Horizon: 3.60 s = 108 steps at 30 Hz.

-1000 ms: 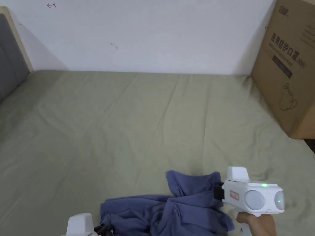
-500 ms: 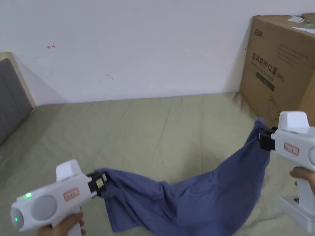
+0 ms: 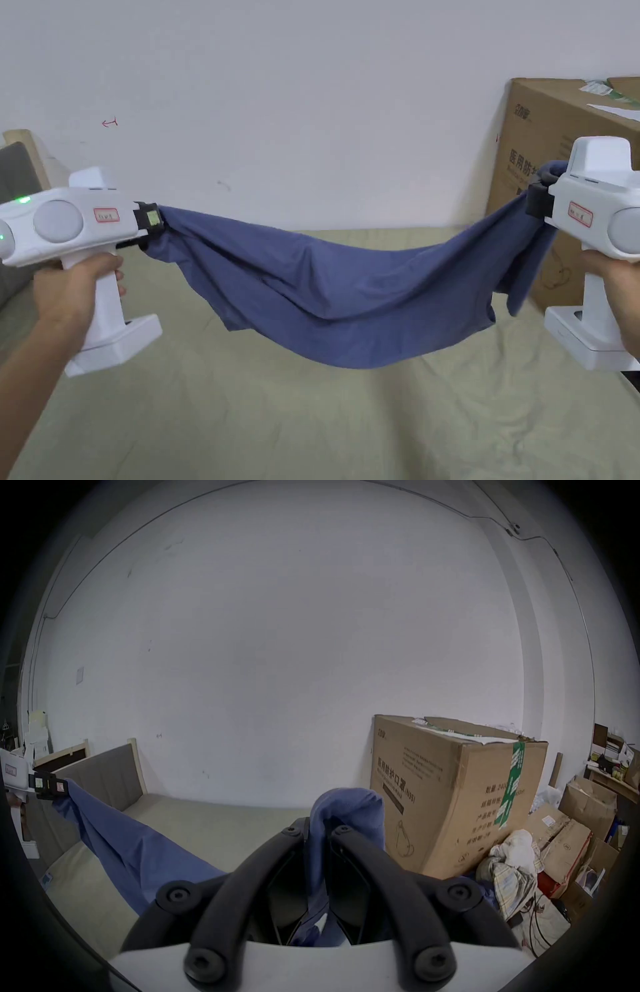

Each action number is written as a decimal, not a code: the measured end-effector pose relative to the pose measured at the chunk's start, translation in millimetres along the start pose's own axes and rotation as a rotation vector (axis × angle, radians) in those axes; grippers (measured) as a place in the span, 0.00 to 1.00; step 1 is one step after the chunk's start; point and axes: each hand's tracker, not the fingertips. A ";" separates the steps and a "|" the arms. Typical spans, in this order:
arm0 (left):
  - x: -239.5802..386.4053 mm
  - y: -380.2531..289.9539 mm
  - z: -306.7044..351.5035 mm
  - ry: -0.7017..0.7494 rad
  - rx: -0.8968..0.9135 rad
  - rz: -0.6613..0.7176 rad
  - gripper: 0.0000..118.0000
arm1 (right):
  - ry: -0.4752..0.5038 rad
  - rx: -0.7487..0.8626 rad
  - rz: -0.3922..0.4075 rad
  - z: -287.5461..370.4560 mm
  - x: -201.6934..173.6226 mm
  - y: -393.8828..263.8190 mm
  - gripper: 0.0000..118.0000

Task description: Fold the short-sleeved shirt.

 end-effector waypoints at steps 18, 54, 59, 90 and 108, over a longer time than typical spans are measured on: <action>-80.9 -110.3 -71.2 0.115 -0.206 0.080 0.04 | 0.006 -0.217 -0.108 -74.9 -18.7 -113.8 0.05; -169.4 -374.3 108.3 0.242 -0.589 0.242 0.04 | -0.112 -0.771 -0.332 141.1 12.2 -376.9 0.05; -156.2 -379.4 100.3 0.306 -0.644 0.152 0.51 | -0.127 -0.812 -0.264 131.0 3.2 -375.5 0.13; 34.5 -233.1 144.2 -0.033 0.139 -0.170 0.00 | -0.065 -0.011 0.044 213.1 -62.5 -171.3 0.01; -5.8 -233.7 -54.9 -0.033 -0.377 -0.141 0.18 | -0.049 -0.105 0.040 151.2 -52.1 -184.2 0.01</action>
